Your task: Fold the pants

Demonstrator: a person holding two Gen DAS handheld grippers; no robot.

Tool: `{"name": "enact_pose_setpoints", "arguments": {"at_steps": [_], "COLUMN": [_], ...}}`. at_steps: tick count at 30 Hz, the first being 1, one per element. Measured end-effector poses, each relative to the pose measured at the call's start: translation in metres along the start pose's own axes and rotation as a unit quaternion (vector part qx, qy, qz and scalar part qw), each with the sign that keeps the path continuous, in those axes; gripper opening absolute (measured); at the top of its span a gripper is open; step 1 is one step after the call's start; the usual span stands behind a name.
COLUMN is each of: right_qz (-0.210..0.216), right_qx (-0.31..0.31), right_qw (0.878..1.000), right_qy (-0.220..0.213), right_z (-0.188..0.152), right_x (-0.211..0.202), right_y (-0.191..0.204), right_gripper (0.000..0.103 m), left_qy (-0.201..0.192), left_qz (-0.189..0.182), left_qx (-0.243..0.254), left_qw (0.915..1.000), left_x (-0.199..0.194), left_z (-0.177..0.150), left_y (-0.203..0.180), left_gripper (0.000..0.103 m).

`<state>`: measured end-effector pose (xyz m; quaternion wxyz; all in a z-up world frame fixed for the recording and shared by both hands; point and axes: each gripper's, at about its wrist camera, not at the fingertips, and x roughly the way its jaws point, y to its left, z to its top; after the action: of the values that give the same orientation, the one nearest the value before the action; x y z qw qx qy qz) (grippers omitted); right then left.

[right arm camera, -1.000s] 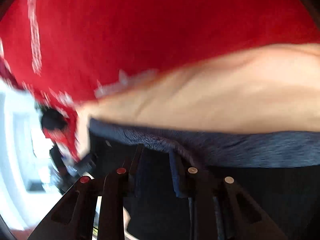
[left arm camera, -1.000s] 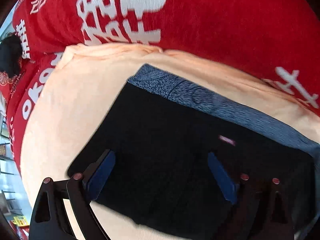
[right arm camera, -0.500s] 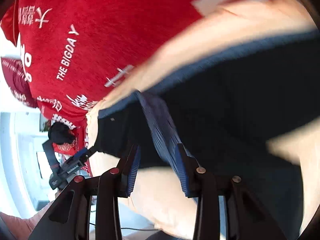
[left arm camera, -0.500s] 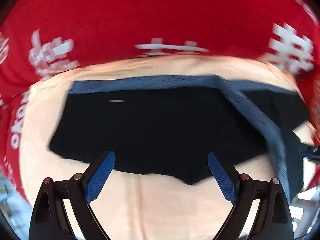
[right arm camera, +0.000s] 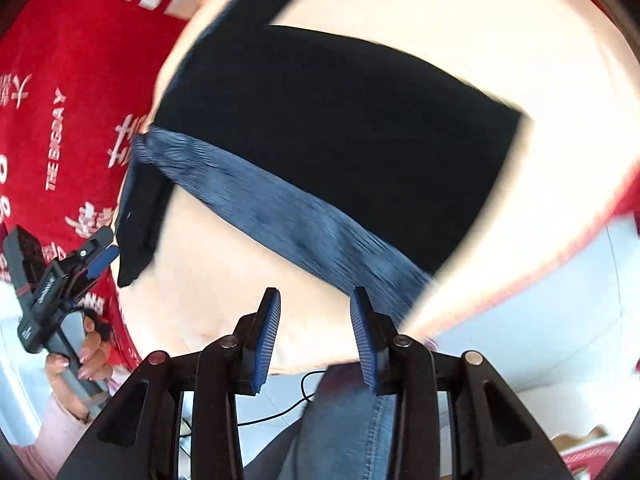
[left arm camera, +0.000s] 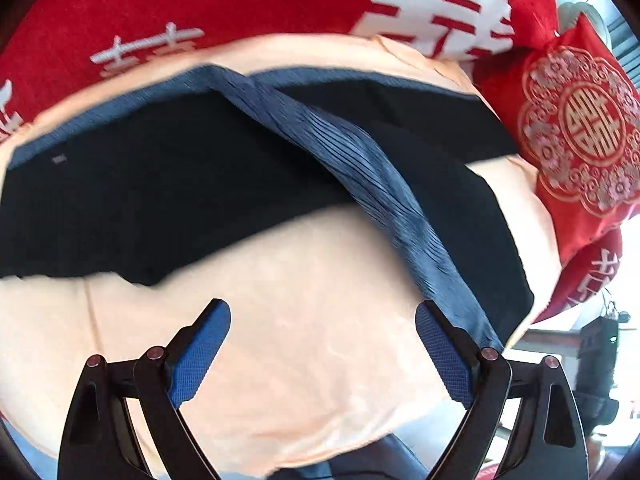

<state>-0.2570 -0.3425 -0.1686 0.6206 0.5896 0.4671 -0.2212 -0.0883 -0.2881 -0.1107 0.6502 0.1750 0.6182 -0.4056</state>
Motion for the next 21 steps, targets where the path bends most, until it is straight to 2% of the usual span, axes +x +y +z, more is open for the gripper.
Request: {"name": "enact_pose_setpoints", "arguments": {"at_steps": [3,8,11,13,16,17,18,19,20,21], "right_qz": [0.01,0.002,0.032,0.067,0.091,0.093,0.091,0.092,0.094,0.098], "right_qx": [0.025,0.019,0.019,0.007,-0.014,-0.012,-0.007,-0.002,-0.002,-0.008], "right_qw": [1.0,0.999,0.999,0.998,0.996,0.995,0.995,0.995,0.995,0.995], "right_qy": [-0.013,-0.027,-0.024,-0.01,0.014,0.022,0.027,0.031,0.03,0.026], "right_z": [-0.009,-0.007,-0.003,0.003,0.009,0.009,0.011,0.013,0.015,0.018], "right_x": [-0.001,0.001,0.007,0.016,0.028,0.03,0.03,0.027,0.023,0.016], "right_y": [-0.02,-0.036,-0.049,-0.05,-0.045,-0.047,-0.048,-0.048,-0.046,-0.04], "right_gripper": [0.04,0.04,0.04,0.04,0.042,0.036,0.028,0.017,0.014,0.013], "left_qy": [0.0,0.014,0.025,0.024,0.034,0.032,0.024,0.022,0.027,0.032], "left_qz": [-0.006,-0.013,-0.013,-0.014,-0.02,-0.021,-0.024,-0.024,-0.021,-0.028], "left_qx": [0.016,0.026,0.023,0.025,0.013,0.008,0.005,0.006,0.006,0.0], "left_qw": [0.9999,0.9995,0.9994,0.9993,0.9992,0.9992,0.9994,0.9995,0.9994,0.9991], "left_x": [0.011,0.044,0.065,0.076,0.087,0.087,0.086,0.085,0.085,0.085], "left_z": [-0.005,-0.001,0.004,0.008,0.011,0.011,0.012,0.013,0.016,0.019], "left_y": [-0.019,-0.042,-0.051,-0.058,-0.062,-0.063,-0.064,-0.066,-0.067,-0.065], "left_gripper": [0.094,0.094,0.094,0.094,0.094,0.093,0.075,0.063,0.042,0.035]}}
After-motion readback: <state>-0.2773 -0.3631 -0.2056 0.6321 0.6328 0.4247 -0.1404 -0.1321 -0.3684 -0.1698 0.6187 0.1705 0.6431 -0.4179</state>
